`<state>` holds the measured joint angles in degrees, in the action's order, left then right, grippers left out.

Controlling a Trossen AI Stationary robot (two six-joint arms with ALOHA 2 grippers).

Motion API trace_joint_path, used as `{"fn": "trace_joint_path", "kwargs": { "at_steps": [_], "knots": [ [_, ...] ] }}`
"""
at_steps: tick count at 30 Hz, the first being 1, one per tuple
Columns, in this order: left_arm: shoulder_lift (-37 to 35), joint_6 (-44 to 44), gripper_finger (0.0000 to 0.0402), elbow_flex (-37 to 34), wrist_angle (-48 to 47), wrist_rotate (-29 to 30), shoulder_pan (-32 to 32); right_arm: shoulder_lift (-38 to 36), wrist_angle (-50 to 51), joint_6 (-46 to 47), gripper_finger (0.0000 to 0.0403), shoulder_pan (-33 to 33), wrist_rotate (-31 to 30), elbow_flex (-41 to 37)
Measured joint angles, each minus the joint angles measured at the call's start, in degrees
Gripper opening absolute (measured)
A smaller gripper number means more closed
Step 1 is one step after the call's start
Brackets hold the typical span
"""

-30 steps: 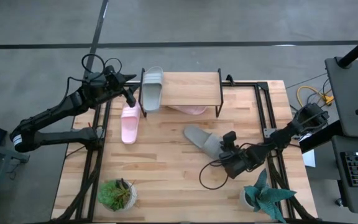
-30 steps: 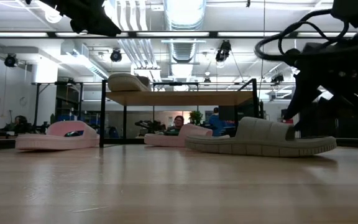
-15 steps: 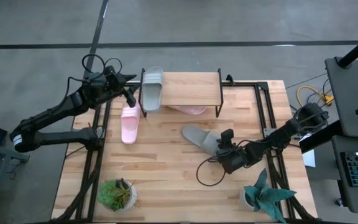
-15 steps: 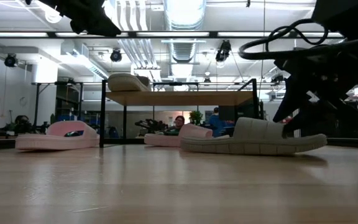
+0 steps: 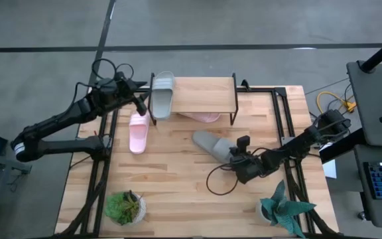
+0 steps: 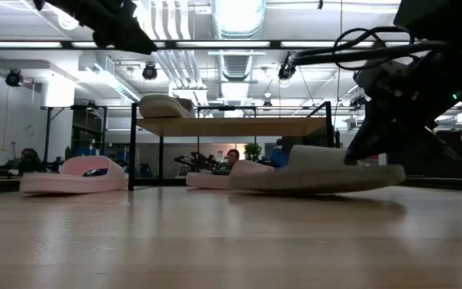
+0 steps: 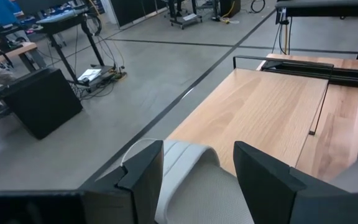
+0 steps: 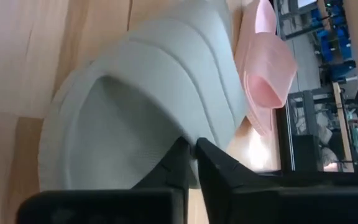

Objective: Pick and place slides into the shelf
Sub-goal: Put the gray slipper on the shelf

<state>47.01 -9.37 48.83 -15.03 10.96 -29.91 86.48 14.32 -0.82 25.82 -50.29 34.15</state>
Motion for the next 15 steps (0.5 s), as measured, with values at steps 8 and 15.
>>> {"fn": "trace_joint_path", "kwargs": {
  "at_steps": [8, 15],
  "knots": [
    [2.49, -0.13, 0.018, 0.01, -0.02, 0.0, 0.0, -0.07, -0.37, 2.47, 0.0009, 0.04, -3.17, 0.03],
    [3.15, -2.69, 0.018, 0.0, 2.53, -0.05, 0.02, -2.77, -1.65, 0.81, 0.0009, 0.04, -5.34, 2.11]
  ]
}}
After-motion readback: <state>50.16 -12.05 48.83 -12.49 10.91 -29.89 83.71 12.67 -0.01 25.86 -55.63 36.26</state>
